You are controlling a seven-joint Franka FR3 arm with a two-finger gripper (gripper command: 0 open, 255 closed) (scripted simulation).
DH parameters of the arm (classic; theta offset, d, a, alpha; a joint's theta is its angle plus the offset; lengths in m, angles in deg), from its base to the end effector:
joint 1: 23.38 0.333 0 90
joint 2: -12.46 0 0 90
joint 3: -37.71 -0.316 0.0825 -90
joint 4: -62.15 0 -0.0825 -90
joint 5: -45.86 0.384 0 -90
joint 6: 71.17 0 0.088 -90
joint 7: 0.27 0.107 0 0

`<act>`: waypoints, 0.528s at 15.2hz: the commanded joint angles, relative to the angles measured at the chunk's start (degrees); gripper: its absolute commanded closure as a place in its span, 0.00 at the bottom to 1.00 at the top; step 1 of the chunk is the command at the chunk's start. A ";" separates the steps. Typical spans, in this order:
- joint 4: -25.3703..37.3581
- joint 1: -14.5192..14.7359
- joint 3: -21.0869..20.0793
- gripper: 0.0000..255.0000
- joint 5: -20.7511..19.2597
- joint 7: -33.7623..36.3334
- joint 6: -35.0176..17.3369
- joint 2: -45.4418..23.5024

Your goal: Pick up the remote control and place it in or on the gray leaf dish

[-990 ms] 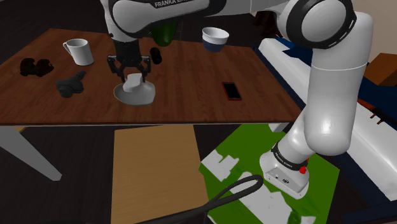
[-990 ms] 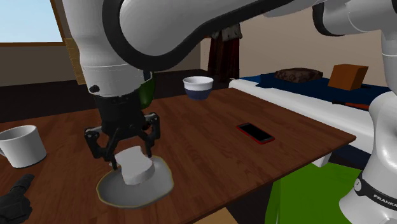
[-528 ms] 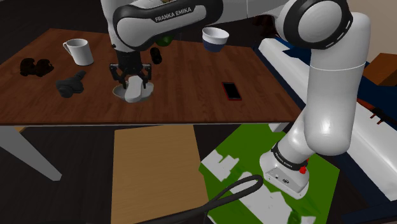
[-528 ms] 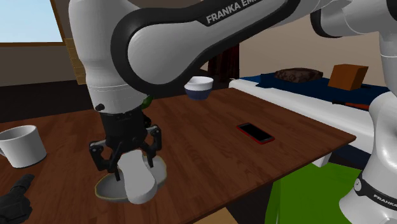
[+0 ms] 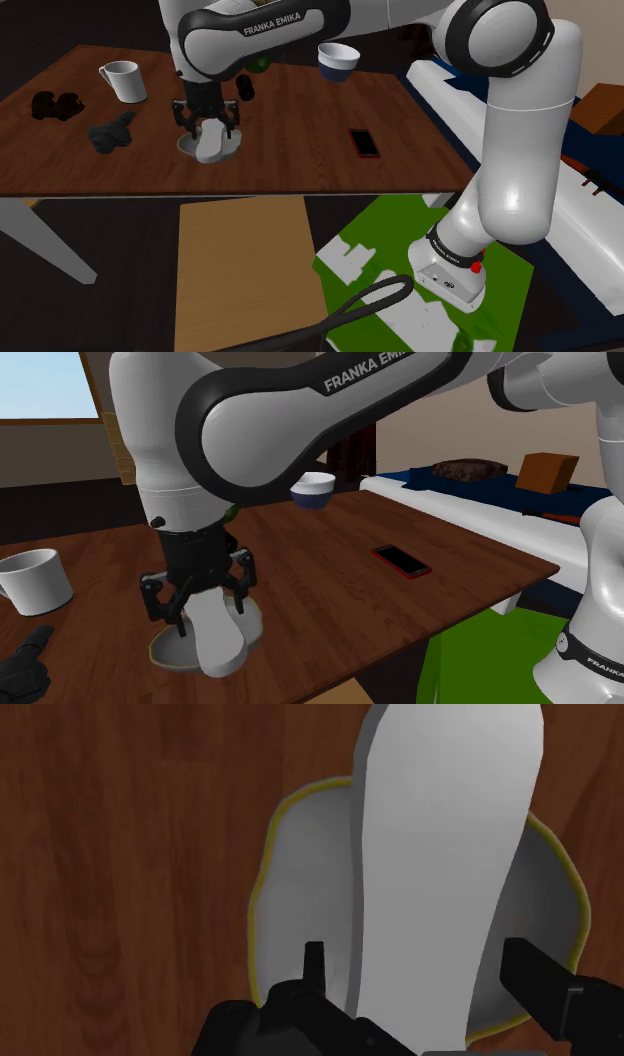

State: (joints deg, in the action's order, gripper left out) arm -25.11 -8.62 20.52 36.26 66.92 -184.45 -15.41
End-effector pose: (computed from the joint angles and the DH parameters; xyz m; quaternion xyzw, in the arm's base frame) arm 0.6040 0.3284 0.3872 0.9582 -0.2860 0.0026 0.0083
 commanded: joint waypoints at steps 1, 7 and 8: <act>-0.09 -0.04 0.03 0.00 0.00 -0.04 -0.02 -0.12; 2.42 0.13 -0.19 0.00 0.35 -0.20 3.30 0.72; 3.81 0.19 -0.28 0.00 0.51 -0.32 5.03 1.09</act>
State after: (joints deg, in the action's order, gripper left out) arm -22.01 -8.51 20.38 36.57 66.56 -180.91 -15.05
